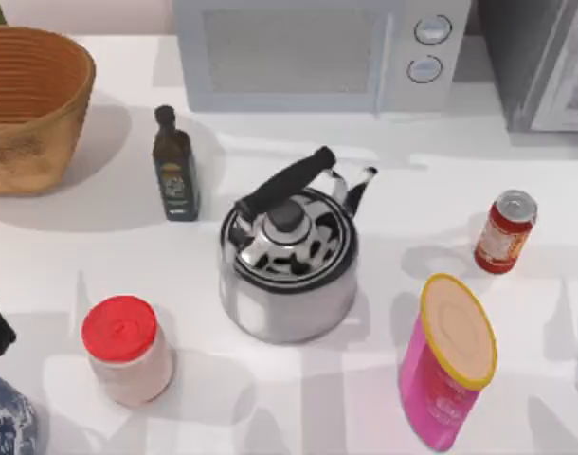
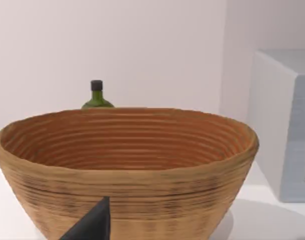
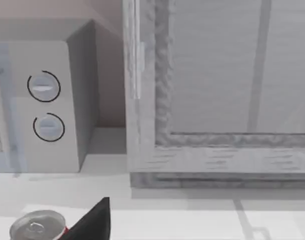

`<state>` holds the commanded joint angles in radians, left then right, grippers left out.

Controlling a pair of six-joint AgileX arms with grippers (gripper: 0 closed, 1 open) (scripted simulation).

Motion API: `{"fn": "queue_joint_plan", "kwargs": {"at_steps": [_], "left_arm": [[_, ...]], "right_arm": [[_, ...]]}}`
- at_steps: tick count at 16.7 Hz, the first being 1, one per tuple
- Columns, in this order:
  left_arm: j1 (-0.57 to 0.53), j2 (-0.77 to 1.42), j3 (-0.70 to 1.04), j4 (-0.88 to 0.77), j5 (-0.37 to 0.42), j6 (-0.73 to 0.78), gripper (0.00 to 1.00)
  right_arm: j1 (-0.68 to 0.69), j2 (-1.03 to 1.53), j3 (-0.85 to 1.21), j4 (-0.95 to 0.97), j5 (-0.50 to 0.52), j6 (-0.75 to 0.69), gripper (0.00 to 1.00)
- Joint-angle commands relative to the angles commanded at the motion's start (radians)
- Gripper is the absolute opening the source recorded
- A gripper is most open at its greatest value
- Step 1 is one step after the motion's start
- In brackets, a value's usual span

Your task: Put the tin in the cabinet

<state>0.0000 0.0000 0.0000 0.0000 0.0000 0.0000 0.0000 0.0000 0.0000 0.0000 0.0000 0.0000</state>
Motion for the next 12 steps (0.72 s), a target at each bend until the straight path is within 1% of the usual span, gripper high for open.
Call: {"fn": "queue_joint_plan", "kwargs": {"at_steps": [3, 6, 9, 12], "left_arm": [[0.0, 0.0, 0.0, 0.0, 0.0, 0.0, 1.0], [0.0, 0.0, 0.0, 0.0, 0.0, 0.0, 1.0], [0.0, 0.0, 0.0, 0.0, 0.0, 0.0, 1.0], [0.0, 0.0, 0.0, 0.0, 0.0, 0.0, 1.0]], "right_arm": [[0.003, 0.009, 0.001, 0.006, 0.002, 0.0, 1.0], [0.027, 0.097, 0.01, 0.067, 0.022, 0.003, 1.0], [0.075, 0.263, 0.028, 0.186, 0.062, 0.01, 1.0], [0.137, 0.482, 0.051, 0.349, 0.117, 0.022, 1.0]]}}
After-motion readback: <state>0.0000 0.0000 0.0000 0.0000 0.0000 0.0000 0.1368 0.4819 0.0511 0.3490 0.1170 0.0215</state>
